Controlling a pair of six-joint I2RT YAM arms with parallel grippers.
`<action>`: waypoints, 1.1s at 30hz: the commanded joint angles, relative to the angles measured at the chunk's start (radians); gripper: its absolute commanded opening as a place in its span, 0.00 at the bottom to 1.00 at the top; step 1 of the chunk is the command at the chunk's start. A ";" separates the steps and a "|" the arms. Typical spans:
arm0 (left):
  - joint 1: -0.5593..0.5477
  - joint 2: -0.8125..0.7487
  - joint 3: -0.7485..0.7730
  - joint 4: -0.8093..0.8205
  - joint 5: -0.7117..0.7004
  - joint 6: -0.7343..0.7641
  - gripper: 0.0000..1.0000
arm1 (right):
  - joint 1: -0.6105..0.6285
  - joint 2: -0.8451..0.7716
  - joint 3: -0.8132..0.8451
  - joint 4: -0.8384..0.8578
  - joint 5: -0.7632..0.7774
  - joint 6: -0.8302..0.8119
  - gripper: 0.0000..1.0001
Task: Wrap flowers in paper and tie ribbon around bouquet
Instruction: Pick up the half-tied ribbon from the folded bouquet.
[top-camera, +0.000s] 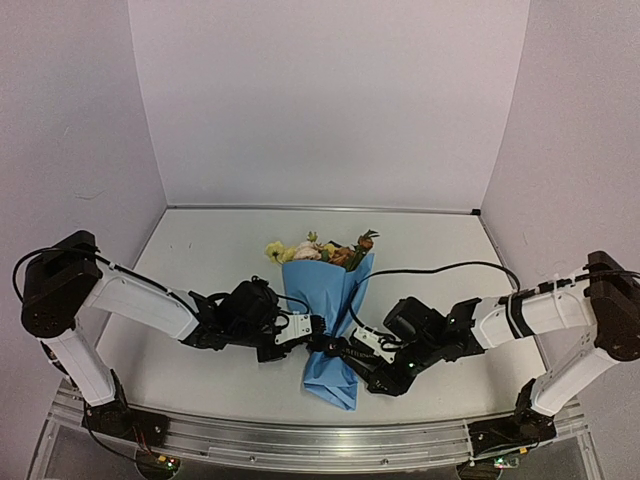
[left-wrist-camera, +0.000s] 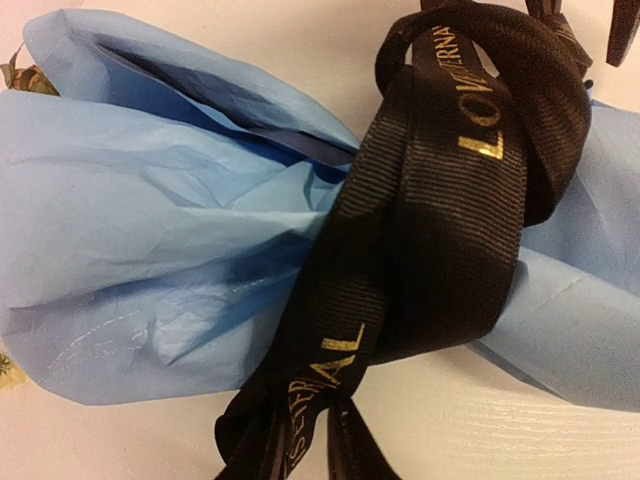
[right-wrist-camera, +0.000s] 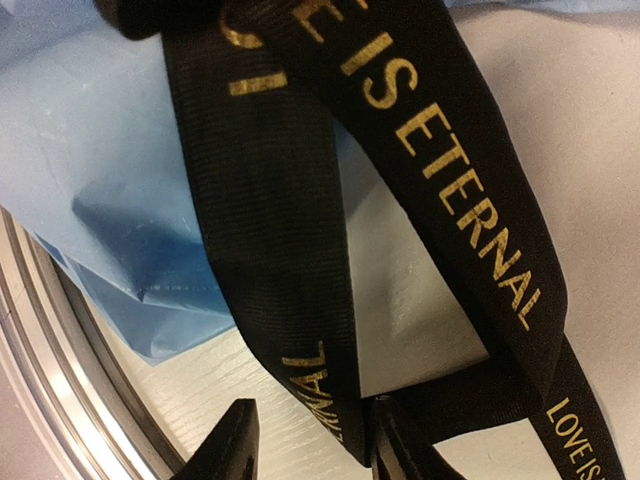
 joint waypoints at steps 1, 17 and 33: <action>0.004 -0.055 0.022 -0.005 -0.033 0.000 0.11 | 0.005 0.008 0.034 0.014 0.014 0.013 0.29; 0.004 -0.139 0.004 -0.068 -0.050 -0.008 0.00 | 0.005 -0.054 0.009 -0.045 0.087 0.043 0.00; 0.004 -0.158 -0.008 -0.059 -0.042 -0.017 0.06 | 0.005 -0.070 0.005 -0.108 0.106 0.062 0.00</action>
